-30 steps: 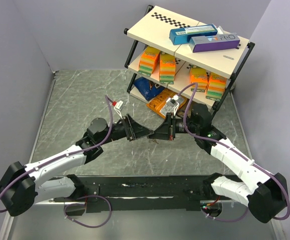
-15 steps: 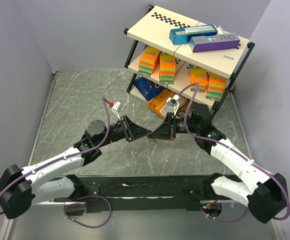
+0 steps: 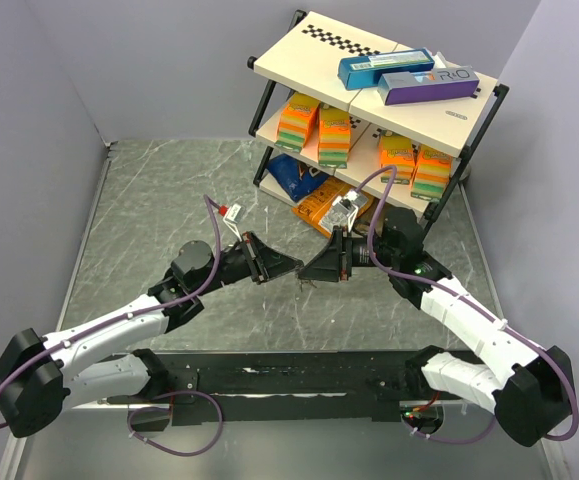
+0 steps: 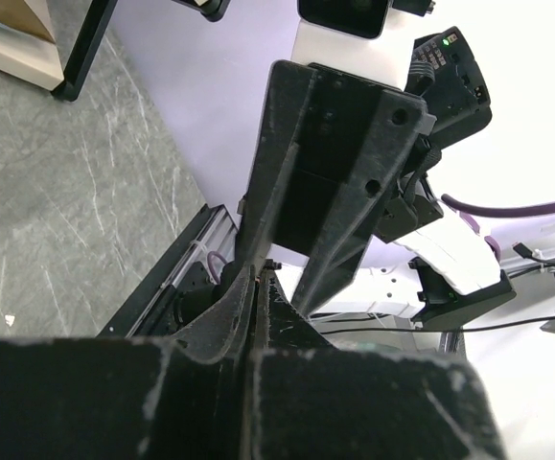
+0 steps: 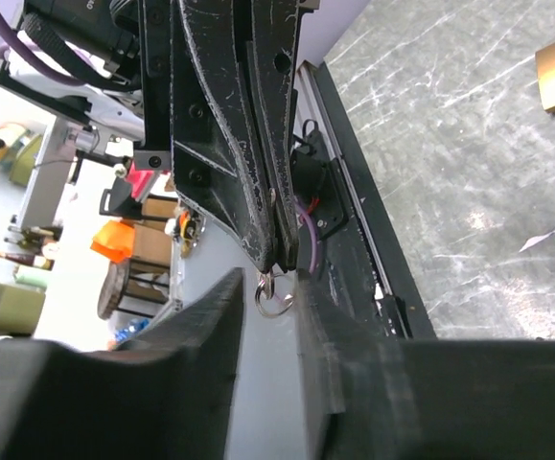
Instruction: Unlock with the key
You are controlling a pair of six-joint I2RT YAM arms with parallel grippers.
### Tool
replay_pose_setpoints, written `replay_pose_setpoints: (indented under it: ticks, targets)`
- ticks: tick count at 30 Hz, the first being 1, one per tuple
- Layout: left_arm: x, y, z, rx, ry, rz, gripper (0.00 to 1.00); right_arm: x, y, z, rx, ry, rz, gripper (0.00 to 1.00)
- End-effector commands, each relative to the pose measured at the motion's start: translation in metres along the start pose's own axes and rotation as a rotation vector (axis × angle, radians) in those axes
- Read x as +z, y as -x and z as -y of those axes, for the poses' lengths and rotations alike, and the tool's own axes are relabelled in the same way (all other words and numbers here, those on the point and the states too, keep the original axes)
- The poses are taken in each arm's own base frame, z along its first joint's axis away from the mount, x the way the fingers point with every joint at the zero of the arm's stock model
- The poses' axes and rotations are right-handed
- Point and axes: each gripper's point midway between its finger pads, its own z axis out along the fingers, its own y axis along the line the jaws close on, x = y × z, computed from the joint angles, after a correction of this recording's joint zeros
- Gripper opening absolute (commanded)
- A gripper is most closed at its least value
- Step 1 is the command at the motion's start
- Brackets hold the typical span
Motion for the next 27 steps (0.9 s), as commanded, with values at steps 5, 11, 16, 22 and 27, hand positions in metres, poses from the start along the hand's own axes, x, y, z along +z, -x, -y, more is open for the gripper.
replay_pose_setpoints:
  ticks: [5, 11, 16, 22, 27]
  targets:
    - [0.0001, 0.0071, 0.0203, 0.033, -0.047, 0.027, 0.01, -0.0038, 0.0092, -0.0120, -0.077, 0.009, 0.031, 0.46]
    - [0.0014, 0.0067, 0.0213, 0.037, -0.052, 0.020, 0.01, -0.0025, 0.0096, -0.0113, -0.076, 0.013, 0.030, 0.40]
    - [0.0016, 0.0058, 0.0199, 0.036, -0.049, 0.019, 0.01, -0.0002, 0.0096, -0.0128, -0.075, 0.025, 0.027, 0.33]
    - [0.0008, 0.0064, 0.0195, 0.035, -0.048, 0.025, 0.01, 0.0031, 0.0073, -0.0143, -0.079, 0.033, 0.011, 0.36]
    - [0.0027, 0.0060, 0.0191, 0.034, -0.047, 0.020, 0.01, 0.0060, 0.0060, -0.0148, -0.078, 0.040, 0.001, 0.33]
